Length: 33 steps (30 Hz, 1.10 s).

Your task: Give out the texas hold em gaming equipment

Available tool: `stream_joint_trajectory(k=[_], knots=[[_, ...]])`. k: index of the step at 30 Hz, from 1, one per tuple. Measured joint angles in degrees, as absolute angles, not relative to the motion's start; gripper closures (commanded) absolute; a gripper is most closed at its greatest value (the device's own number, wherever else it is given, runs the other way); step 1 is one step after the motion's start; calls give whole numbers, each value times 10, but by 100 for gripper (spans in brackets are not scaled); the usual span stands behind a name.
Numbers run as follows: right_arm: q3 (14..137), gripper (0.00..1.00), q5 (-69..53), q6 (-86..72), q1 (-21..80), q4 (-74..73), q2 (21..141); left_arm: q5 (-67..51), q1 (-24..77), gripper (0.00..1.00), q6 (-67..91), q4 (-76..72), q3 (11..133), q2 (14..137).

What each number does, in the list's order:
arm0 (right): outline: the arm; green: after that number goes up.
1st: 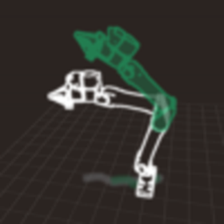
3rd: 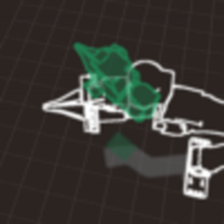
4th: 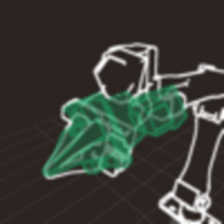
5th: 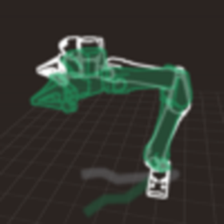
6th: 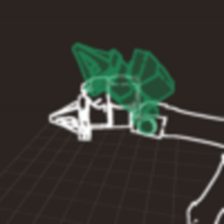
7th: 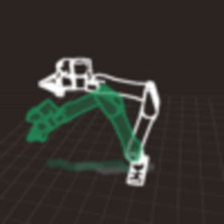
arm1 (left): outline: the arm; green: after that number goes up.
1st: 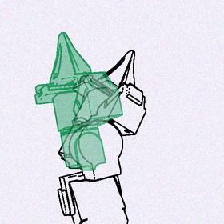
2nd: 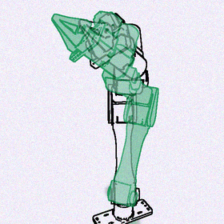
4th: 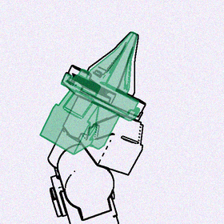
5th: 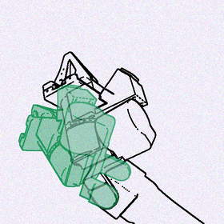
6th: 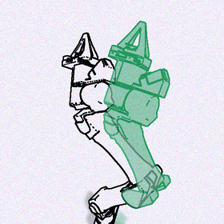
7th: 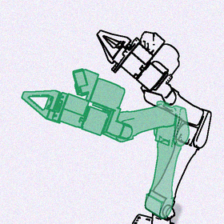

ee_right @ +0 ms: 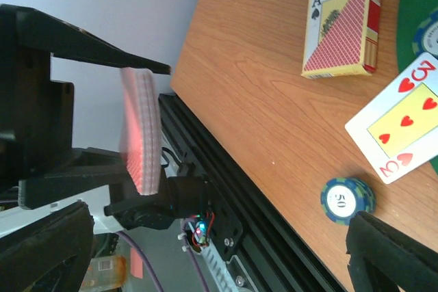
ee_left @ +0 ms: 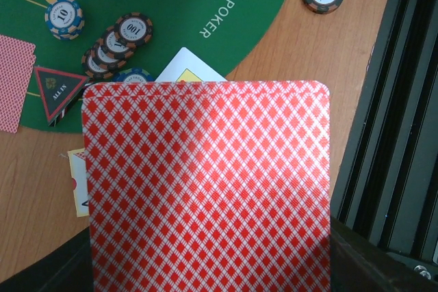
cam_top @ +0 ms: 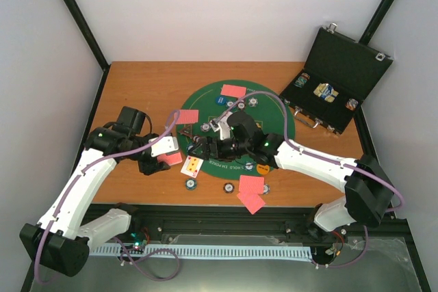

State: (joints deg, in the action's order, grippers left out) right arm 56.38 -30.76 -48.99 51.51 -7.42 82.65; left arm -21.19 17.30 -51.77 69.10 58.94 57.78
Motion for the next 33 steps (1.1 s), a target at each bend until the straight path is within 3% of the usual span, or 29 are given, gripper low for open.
stream_joint_trajectory(k=[10, 33], knots=[[570, 2, -329, -500, 515, -45, 828, -213, 173, 47, -518, 691, 589, 579], [611, 18, -375, -550, 551, 100, 950, -228, 173, 47, -518, 705, 593, 579]])
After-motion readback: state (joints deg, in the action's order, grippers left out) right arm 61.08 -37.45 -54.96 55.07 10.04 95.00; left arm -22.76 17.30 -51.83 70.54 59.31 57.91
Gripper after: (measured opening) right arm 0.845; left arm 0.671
